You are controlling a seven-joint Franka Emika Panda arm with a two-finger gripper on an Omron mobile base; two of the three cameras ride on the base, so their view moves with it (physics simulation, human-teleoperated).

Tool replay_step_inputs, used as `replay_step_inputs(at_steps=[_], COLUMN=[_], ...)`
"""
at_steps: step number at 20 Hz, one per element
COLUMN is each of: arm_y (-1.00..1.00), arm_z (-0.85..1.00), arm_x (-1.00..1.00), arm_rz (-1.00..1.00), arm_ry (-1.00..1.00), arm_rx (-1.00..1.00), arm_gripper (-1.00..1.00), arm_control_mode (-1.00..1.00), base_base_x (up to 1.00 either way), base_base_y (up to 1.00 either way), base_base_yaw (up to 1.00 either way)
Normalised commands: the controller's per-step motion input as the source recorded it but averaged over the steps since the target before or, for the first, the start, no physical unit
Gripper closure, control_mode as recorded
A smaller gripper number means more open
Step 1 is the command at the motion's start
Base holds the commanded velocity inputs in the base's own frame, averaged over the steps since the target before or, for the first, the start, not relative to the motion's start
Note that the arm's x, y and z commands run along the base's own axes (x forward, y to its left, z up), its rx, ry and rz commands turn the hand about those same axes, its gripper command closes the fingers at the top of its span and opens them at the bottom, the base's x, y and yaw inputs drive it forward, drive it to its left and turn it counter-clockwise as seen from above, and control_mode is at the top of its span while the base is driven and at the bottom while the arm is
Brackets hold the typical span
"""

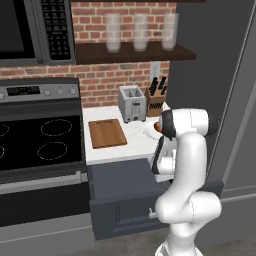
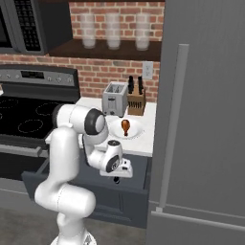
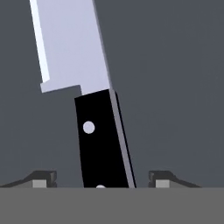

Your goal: Pick up the knife from the drawer and place it on the cutting board. Then place the meat from the plate to the cutting board.

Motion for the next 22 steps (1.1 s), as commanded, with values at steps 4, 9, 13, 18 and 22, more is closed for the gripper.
replay_step_inputs(at_steps=[4, 9, 13, 18, 22], arm_y=[0.07, 0.24, 0.16, 0.11, 0.01], arm_z=[-0.12, 0.0, 0.0, 0.02, 0.61], arm_x=[-0.04, -0.31, -0.55, -0.68, -0.61], arm_rz=[0.01, 0.07, 0.1, 0.11, 0.08], arm_ry=[0.0, 0.0, 0.0, 0.02, 0.09], arm_rx=[0.0, 0.0, 0.0, 0.0, 0.0], arm_gripper=[1.0, 1.0, 1.0, 1.0, 1.0], arm_control_mode=[-1.0, -1.0, -1.0, -1.0, -1.0], base_base_x=[0.0, 0.0, 0.0, 0.0, 0.0], base_base_y=[0.0, 0.0, 0.0, 0.0, 0.0], base_base_yaw=[0.0, 0.0, 0.0, 0.0, 0.0])
